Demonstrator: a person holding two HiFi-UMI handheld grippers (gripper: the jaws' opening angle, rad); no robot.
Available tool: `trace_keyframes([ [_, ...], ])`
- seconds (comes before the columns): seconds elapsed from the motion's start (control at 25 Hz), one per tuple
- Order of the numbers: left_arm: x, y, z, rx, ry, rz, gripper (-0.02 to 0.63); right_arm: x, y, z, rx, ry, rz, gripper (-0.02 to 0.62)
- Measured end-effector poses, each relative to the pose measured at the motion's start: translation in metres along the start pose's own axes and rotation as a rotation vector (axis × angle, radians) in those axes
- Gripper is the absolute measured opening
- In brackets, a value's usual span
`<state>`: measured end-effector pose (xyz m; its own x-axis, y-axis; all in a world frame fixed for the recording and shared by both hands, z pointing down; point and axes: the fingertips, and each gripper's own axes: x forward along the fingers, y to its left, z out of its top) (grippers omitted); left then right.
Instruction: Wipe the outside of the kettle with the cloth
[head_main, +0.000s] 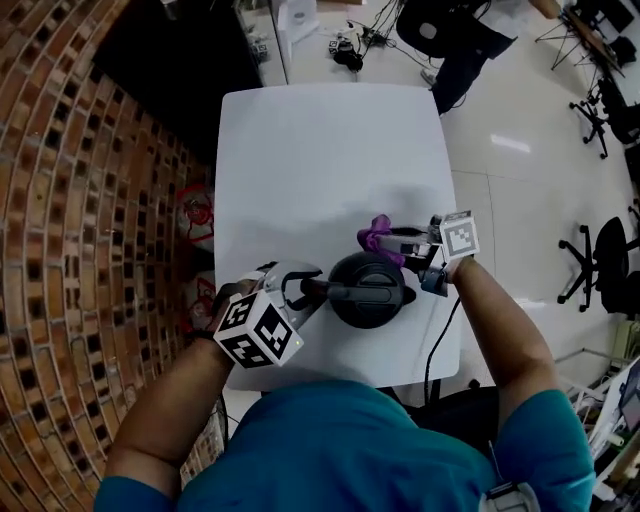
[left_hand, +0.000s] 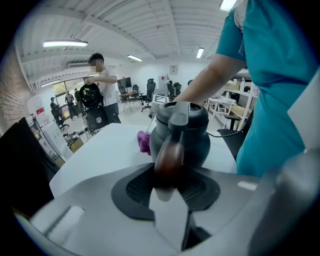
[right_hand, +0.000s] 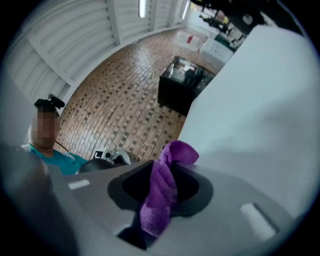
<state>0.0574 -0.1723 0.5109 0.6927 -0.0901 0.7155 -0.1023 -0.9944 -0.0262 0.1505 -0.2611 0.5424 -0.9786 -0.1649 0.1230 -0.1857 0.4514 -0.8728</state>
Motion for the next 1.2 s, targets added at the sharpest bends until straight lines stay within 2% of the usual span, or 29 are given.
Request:
trace_keyframes([
  [0.16, -0.001, 0.001, 0.001, -0.003, -0.004, -0.002, 0.124, 0.061, 0.002, -0.003, 0.011, 0.304, 0.116, 0.095],
  [0.28, -0.001, 0.001, 0.001, -0.002, -0.006, -0.006, 0.124, 0.091, 0.003, -0.019, -0.009, 0.520, 0.141, 0.095],
  [0.36, -0.002, 0.000, 0.000, -0.005, -0.008, -0.005, 0.124, 0.099, 0.002, -0.026, -0.029, 0.603, 0.150, 0.095],
  [0.44, -0.002, 0.000, -0.001, -0.009, -0.007, -0.003, 0.126, 0.097, 0.000, -0.027, -0.034, 0.631, 0.145, 0.095],
  [0.56, -0.003, 0.001, -0.003, -0.016, -0.004, 0.000, 0.126, 0.079, -0.001, -0.017, -0.015, 0.558, 0.133, 0.095],
  [0.68, -0.004, 0.001, -0.006, -0.023, 0.002, 0.000, 0.127, 0.043, -0.007, -0.008, -0.010, 0.408, 0.094, 0.094],
  [0.8, -0.005, 0.001, -0.008, -0.029, 0.010, -0.008, 0.127, -0.004, -0.006, -0.016, -0.007, 0.277, 0.034, 0.094],
  [1.0, -0.006, 0.000, -0.011, -0.044, 0.043, -0.041, 0.129, -0.055, 0.019, -0.080, -0.073, 0.180, -0.045, 0.094],
  [1.2, -0.005, 0.002, -0.005, -0.131, 0.100, -0.109, 0.129, -0.043, 0.054, -0.135, -0.152, 0.055, -0.106, 0.094],
])
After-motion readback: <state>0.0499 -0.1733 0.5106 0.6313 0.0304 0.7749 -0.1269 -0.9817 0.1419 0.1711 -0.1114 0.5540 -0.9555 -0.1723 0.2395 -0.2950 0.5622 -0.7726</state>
